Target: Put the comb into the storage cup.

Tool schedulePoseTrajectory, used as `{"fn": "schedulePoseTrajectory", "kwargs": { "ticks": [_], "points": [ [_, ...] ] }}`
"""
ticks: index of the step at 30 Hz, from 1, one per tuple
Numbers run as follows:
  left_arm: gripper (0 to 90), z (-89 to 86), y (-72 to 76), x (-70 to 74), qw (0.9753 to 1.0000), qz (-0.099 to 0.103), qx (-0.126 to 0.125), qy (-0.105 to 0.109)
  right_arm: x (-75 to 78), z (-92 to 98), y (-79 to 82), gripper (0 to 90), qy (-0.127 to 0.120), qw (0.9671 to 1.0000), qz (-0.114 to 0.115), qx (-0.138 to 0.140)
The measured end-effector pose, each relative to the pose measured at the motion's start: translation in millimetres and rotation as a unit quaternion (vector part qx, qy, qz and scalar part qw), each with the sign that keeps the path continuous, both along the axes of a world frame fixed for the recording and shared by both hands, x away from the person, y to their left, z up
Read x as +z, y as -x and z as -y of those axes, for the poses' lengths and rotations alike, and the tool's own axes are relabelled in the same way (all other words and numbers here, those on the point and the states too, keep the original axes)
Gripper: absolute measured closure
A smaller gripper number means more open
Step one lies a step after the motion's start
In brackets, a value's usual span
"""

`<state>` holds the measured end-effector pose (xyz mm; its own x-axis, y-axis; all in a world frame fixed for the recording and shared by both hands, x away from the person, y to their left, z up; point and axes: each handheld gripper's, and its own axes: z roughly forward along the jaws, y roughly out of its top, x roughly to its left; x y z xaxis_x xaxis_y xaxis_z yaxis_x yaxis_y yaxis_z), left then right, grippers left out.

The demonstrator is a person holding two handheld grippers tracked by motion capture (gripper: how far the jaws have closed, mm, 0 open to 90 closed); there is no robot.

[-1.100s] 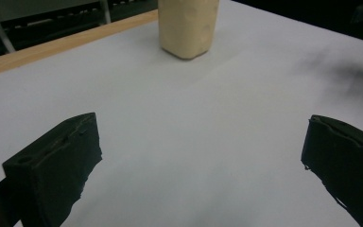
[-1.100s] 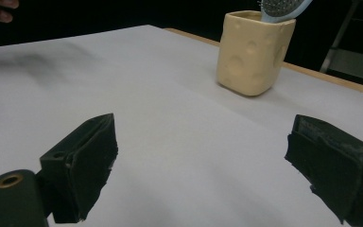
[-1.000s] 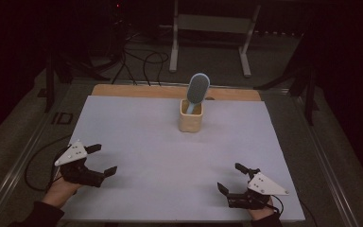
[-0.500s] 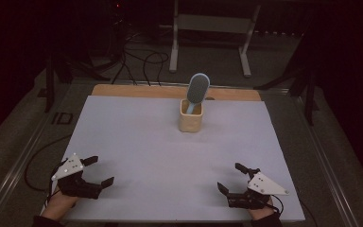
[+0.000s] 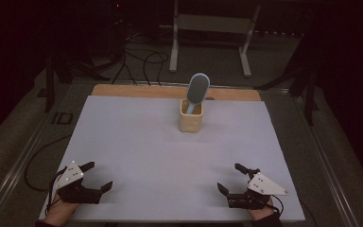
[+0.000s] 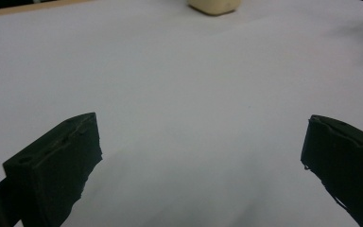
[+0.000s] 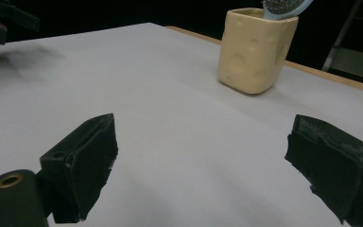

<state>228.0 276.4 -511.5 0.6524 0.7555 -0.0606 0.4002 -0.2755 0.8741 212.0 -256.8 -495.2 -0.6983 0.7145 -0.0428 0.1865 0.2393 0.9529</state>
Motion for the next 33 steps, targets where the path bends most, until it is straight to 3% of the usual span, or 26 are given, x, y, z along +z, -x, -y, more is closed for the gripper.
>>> {"fn": "schedulePoseTrajectory", "kwargs": {
  "ticks": [4, 9, 33],
  "points": [
    [0.0, -0.2, 0.0, -0.5, 0.9998, 0.011, 0.015, -0.004, -0.3, -0.7, -0.4, 8.8, 0.001, 1.0000, 0.002, 0.004],
    [0.0, -1.0, -2.2, -3.4, 0.9997, 0.008, 0.025, -0.005, -0.9, -1.6, -0.5, 8.8, 0.001, 1.0000, -0.001, 0.006],
    [0.0, -2.0, -0.1, -3.2, 0.9998, 0.006, 0.021, -0.001, -2.0, -1.3, -1.3, 8.8, 0.005, 1.0000, -0.002, 0.006]
  ]
}}
